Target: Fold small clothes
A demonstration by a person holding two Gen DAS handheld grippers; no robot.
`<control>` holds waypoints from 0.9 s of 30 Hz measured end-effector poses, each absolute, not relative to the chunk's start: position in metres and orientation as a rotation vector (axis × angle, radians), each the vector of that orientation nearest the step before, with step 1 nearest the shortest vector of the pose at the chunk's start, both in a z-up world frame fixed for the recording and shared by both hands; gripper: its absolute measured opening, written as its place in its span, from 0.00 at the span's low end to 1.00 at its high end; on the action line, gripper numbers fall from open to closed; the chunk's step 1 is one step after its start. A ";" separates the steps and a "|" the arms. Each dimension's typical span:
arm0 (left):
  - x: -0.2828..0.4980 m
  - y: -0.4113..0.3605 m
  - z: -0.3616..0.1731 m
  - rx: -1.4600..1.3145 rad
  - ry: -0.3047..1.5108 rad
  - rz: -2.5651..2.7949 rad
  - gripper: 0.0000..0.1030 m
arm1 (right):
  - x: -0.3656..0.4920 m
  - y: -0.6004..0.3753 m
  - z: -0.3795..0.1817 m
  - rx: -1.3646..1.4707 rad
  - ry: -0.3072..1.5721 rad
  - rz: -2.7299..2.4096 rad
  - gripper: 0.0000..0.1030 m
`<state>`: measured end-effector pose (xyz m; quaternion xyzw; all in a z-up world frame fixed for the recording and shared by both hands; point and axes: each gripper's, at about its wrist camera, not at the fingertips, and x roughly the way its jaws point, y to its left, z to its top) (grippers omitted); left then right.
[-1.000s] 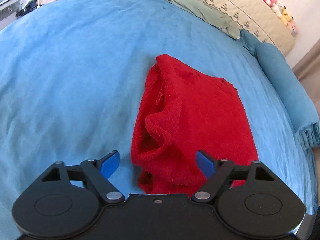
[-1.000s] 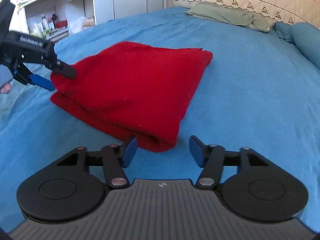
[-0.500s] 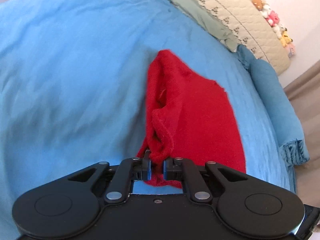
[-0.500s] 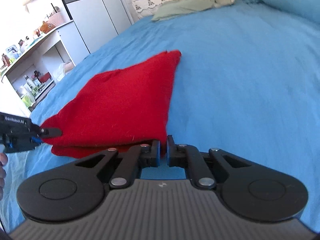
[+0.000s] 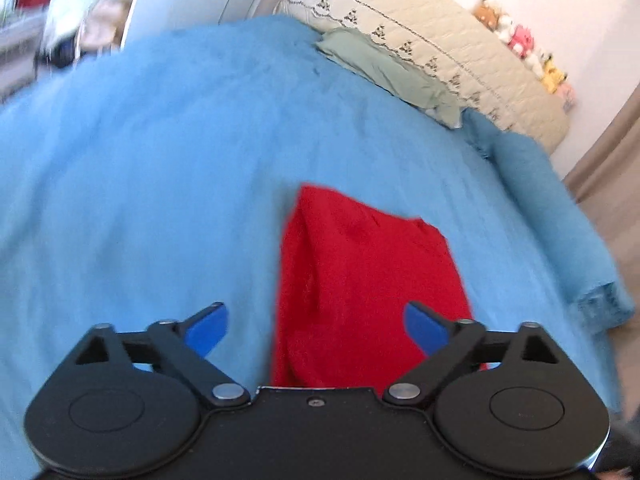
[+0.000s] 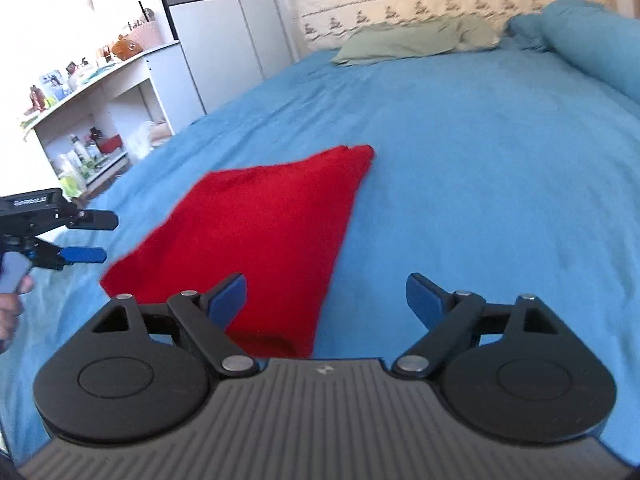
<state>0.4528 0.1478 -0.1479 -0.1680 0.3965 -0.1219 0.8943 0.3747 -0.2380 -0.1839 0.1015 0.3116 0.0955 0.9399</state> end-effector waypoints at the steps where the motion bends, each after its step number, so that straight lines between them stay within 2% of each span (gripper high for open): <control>1: 0.463 0.144 -0.145 -0.300 0.815 -0.225 1.00 | 0.386 -0.241 -0.178 0.216 0.647 0.207 1.00; 3: 0.483 0.132 -0.145 -0.206 0.827 -0.217 1.00 | 0.414 -0.245 -0.171 0.242 0.700 0.224 1.00; 7: 0.520 0.109 -0.167 -0.043 0.965 -0.295 1.00 | 0.474 -0.255 -0.177 0.379 0.813 0.237 1.00; 10: 0.527 0.107 -0.185 -0.053 1.015 -0.354 0.99 | 0.505 -0.256 -0.190 0.409 0.876 0.225 1.00; 14: 0.527 0.110 -0.201 -0.109 1.030 -0.430 0.91 | 0.522 -0.248 -0.210 0.439 0.938 0.277 1.00; 15: 0.526 0.111 -0.203 -0.116 1.022 -0.441 0.91 | 0.525 -0.245 -0.214 0.437 0.954 0.289 0.95; 16: 0.525 0.112 -0.205 -0.118 1.013 -0.451 0.91 | 0.528 -0.242 -0.220 0.442 0.974 0.310 0.83; 17: 0.525 0.111 -0.206 -0.119 1.010 -0.459 0.91 | 0.528 -0.241 -0.226 0.456 0.984 0.328 0.78; 20: 0.527 0.104 -0.207 -0.134 1.015 -0.492 0.90 | 0.529 -0.240 -0.233 0.506 0.971 0.336 0.79; 22: 0.524 0.097 -0.207 -0.119 1.016 -0.515 0.82 | 0.529 -0.241 -0.235 0.530 0.963 0.334 0.78; 24: 0.524 0.089 -0.207 -0.104 1.021 -0.531 0.57 | 0.530 -0.241 -0.237 0.541 0.959 0.330 0.73; 25: 0.525 0.086 -0.206 -0.112 1.027 -0.526 0.53 | 0.530 -0.241 -0.236 0.539 0.959 0.330 0.65; 26: 0.527 0.085 -0.204 -0.120 1.029 -0.514 0.40 | 0.531 -0.239 -0.235 0.535 0.958 0.328 0.57; 27: 0.527 0.083 -0.201 -0.125 1.026 -0.503 0.33 | 0.530 -0.238 -0.234 0.528 0.955 0.324 0.53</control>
